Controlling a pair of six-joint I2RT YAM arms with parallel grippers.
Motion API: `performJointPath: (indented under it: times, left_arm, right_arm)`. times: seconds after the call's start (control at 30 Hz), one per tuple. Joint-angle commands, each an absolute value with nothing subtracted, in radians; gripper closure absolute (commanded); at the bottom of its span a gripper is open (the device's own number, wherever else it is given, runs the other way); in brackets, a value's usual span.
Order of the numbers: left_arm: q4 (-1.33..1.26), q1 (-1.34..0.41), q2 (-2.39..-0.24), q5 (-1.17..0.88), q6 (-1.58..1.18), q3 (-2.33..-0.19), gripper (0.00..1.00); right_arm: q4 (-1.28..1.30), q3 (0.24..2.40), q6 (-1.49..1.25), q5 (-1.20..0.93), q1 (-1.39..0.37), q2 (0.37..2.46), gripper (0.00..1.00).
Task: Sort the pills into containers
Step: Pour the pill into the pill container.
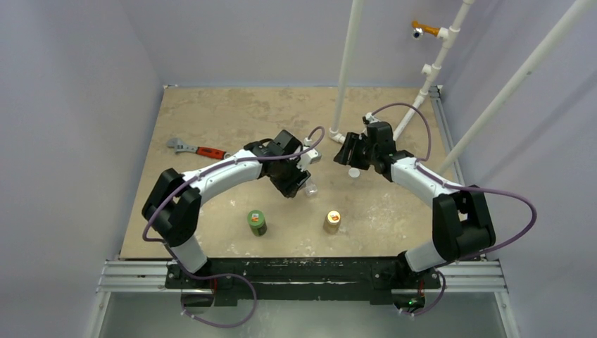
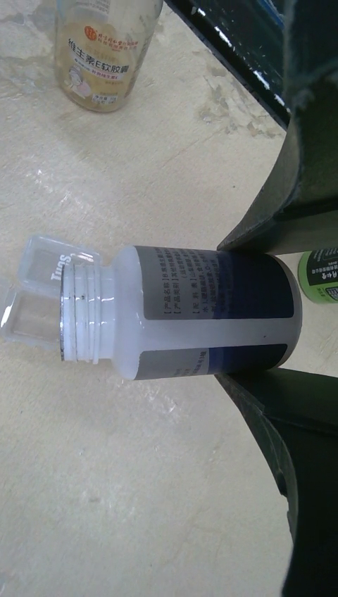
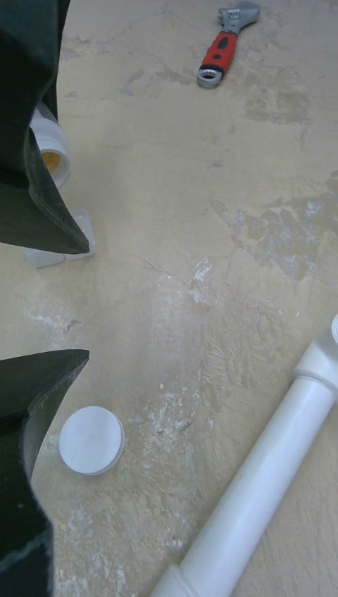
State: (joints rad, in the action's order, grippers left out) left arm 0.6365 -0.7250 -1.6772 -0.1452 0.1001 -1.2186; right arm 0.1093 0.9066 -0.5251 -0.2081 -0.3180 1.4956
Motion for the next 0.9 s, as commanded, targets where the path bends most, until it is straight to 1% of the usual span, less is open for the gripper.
performJointPath:
  times: [0.0,0.4,0.87]
  left_arm:
    - [0.732,-0.723,-1.749,-0.227,0.126,-1.314,1.00]
    - [0.808,-0.675,-1.836,-0.306,0.103,-1.412,1.00]
    - [0.883,-0.640,-1.911,-0.417,0.063,-1.482,1.00]
  right_arm:
    - [0.071,0.899,-0.539,-0.211,-0.306,1.465,0.48]
    - [0.045,0.888,-0.539,-0.249,-0.287,1.476,0.51]
    - [0.037,0.888,-0.538,-0.267,-0.281,1.483,0.52]
